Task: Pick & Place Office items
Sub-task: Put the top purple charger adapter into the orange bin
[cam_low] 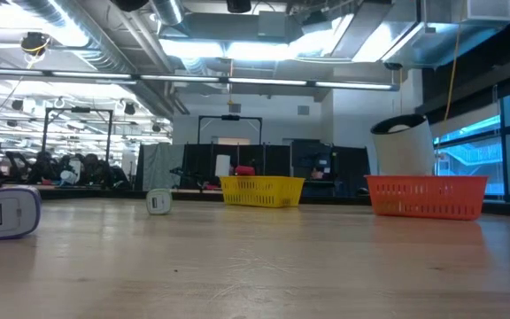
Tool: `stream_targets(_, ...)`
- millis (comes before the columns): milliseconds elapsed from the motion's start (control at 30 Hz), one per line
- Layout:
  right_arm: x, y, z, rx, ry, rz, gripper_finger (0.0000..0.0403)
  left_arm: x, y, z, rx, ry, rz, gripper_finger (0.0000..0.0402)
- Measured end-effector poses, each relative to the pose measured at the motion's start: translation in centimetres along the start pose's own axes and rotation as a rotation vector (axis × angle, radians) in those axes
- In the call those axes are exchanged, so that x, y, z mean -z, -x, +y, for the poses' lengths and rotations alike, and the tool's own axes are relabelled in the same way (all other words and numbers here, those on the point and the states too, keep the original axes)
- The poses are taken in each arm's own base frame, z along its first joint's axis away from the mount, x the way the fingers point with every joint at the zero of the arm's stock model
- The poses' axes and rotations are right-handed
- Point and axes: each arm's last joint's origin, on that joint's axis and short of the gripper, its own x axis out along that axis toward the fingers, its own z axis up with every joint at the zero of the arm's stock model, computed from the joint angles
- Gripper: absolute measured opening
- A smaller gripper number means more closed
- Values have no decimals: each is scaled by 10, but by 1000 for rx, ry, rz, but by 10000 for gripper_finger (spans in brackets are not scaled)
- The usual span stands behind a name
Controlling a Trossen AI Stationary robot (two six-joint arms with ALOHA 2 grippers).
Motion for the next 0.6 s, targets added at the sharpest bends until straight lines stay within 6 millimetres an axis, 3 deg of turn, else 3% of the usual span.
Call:
stream_targets(100,0,0,0,0,8,4,32,0,0,0,-1,0,-3,234)
stream_targets(233,2,0,-1,44,15,34,38,0,0,1,-9,-2,-5,234)
stream_targets(367,2,0,-1,53,16,39,88,0,0,1,-10,-3,-4,234)
stream_targets(600,1,1,0,49,6,38,211,0,0,2,-29,1,-32,235)
